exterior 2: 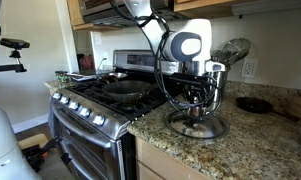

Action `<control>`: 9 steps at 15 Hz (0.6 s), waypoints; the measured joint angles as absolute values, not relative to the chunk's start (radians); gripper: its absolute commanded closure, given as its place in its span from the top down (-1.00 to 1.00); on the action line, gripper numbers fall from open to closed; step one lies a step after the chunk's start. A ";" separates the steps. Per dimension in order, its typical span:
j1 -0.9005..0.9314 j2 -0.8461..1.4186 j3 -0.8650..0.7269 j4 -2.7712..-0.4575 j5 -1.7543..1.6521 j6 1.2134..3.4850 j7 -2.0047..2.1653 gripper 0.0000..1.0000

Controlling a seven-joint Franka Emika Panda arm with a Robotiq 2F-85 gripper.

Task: Put the silver lid on the pan

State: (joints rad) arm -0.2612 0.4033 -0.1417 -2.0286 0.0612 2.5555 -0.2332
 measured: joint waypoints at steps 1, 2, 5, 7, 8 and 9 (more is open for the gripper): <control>-0.261 0.401 -0.143 -2.026 0.061 2.546 -0.233 -0.62; -0.261 0.398 -0.144 -2.022 0.061 2.533 -0.233 -0.62; -0.261 0.391 -0.145 -1.999 0.061 2.487 -0.233 -0.62; -0.261 0.375 -0.144 -1.988 0.061 2.461 -0.233 -0.62; -0.261 0.364 -0.144 -1.985 0.061 2.450 -0.233 -0.62; -0.261 0.348 -0.143 -1.984 0.061 2.442 -0.233 -0.62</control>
